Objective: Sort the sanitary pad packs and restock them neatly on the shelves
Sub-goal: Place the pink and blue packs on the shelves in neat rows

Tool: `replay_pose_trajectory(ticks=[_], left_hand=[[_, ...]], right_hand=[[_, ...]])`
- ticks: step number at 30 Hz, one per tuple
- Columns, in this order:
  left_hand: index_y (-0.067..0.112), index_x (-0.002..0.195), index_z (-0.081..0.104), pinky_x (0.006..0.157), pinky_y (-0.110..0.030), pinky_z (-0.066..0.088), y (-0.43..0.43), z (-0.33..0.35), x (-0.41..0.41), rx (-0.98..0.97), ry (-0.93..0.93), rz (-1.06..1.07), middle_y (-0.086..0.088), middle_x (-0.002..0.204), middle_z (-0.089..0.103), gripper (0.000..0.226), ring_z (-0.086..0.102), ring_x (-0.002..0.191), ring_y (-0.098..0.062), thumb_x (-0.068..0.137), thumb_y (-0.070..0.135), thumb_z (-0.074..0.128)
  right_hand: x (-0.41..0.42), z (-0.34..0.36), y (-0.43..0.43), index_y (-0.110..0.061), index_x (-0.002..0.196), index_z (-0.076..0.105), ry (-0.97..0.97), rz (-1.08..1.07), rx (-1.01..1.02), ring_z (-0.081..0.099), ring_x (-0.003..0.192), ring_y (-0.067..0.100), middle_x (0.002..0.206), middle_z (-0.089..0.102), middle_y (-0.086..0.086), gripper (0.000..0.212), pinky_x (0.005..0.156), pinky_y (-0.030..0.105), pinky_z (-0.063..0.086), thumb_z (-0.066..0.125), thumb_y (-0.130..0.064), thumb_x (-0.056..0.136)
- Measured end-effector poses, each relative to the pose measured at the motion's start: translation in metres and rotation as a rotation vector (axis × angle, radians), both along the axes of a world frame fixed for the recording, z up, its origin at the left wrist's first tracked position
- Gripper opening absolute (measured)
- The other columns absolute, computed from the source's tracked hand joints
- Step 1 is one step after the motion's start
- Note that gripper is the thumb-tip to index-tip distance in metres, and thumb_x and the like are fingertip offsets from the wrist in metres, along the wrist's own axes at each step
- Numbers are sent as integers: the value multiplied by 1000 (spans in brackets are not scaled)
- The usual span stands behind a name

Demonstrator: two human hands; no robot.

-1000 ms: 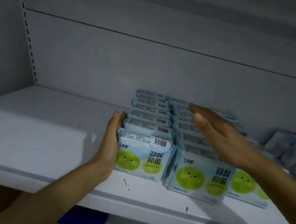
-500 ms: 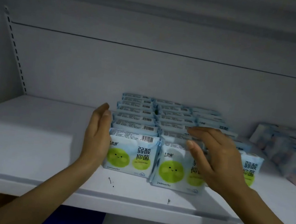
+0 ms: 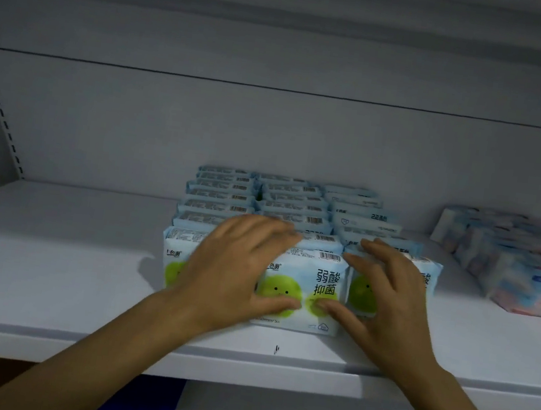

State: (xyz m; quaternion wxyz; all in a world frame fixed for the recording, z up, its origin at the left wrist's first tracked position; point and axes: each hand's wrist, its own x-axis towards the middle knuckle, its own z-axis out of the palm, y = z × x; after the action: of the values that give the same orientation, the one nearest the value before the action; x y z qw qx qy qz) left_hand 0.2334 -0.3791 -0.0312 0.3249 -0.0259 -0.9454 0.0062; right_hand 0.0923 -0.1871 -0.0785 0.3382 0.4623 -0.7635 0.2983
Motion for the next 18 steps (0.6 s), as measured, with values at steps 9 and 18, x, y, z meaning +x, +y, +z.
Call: replay_pose_trajectory(ticks=[9,18], left_hand=[[22,136,49,95,-26,33,48,4,-45,90,-36,-42,6,131,56,70,39,119,-7,81,66,47],[28,128,57,88,-26,34,101,11,-90,47,-117,8,10,127,58,57,48,115,-9,84,61,45]], right_hand=[[-25,8,46,-11,115,56,-131,33,-222,46,118,20,126,53,9,34,99,29,34,49,-25,84],[-102,13,82,-27,111,54,-718,130,-165,57,100,7,108,59,-12,28,86,26,46,64,-12,89]])
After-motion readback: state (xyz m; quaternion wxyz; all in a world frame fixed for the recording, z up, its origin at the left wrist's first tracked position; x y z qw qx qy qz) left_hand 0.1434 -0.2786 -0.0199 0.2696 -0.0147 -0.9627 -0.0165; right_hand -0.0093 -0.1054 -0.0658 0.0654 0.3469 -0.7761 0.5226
